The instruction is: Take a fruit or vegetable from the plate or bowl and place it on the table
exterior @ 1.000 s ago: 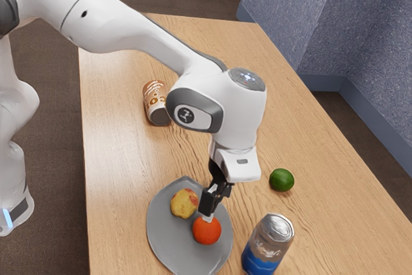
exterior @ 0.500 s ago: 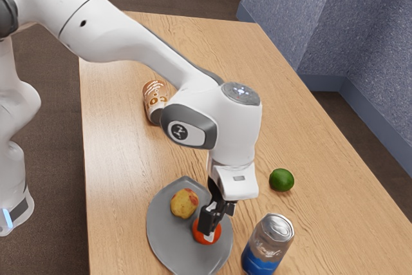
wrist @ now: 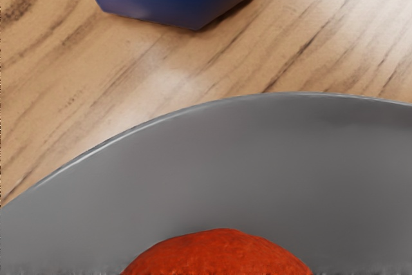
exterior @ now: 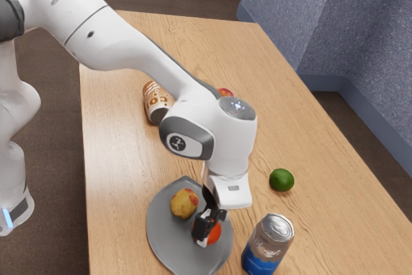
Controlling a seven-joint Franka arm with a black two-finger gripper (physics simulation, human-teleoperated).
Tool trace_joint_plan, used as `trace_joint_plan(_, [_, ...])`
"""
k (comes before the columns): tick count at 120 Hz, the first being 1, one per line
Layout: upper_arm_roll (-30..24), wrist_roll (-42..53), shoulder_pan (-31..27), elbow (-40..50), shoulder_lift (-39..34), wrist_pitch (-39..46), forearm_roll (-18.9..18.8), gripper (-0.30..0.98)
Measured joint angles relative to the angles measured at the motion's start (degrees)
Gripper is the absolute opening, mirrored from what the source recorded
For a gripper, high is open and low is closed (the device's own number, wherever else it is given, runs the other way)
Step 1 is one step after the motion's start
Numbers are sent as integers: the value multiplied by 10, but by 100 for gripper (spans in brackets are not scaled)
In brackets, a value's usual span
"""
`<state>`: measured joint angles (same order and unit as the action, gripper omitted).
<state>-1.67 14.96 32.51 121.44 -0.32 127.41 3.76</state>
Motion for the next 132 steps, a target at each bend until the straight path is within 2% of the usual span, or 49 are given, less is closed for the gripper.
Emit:
trace_joint_plan(71, [1, 1, -19, 21, 2, 29, 1, 68])
trace_joint_plan(77, [1, 1, -20, 23, 1, 31, 2, 63])
trace_joint_plan(94, [1, 0, -23, 29, -5, 36, 1, 38])
trace_joint_plan(113, [1, -5, -9, 39, -29, 39, -4, 33])
trace_joint_plan(132, [1, -11, 77, 43, -55, 37, -6, 27])
